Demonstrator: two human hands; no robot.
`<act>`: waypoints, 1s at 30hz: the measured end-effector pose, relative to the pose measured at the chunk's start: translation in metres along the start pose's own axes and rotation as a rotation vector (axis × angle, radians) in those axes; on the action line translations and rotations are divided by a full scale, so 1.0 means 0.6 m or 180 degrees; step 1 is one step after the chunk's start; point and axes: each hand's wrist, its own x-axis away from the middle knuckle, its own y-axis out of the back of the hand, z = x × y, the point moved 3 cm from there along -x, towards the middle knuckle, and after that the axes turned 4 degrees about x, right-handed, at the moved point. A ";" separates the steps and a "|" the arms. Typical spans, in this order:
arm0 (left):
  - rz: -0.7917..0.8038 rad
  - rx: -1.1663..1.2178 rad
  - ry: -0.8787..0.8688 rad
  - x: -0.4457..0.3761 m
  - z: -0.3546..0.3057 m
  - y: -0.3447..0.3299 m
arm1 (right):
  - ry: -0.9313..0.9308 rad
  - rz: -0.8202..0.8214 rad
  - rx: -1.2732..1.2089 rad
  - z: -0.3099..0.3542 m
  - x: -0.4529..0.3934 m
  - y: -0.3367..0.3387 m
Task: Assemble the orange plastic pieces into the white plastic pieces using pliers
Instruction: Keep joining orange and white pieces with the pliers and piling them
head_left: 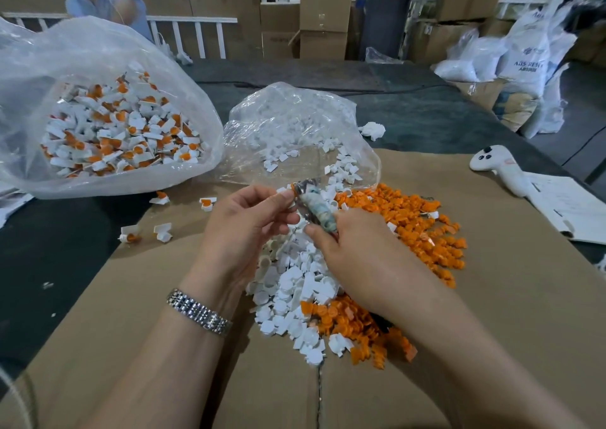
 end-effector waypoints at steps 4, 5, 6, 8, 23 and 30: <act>0.0047 -0.0052 0.0022 0.000 -0.001 -0.004 | 0.0029 0.0027 0.0024 -0.008 -0.004 0.007; 0.0018 -0.0071 -0.0012 0.000 -0.004 -0.001 | 0.0033 0.0088 -0.0001 -0.010 -0.005 0.013; -0.0069 -0.0137 -0.0096 0.000 -0.006 0.004 | 0.0031 0.0147 -0.0023 -0.014 -0.007 0.021; -0.0509 -0.0620 -0.0373 0.000 -0.015 0.025 | 0.0001 0.0119 0.0024 -0.029 -0.014 0.041; -0.1238 -0.4960 -0.1031 -0.029 -0.021 0.074 | -0.0868 -0.0456 0.1287 -0.137 -0.055 0.044; -0.0948 -0.5110 -0.0751 -0.048 -0.002 0.059 | -0.0874 -0.0429 0.1527 -0.134 -0.052 0.039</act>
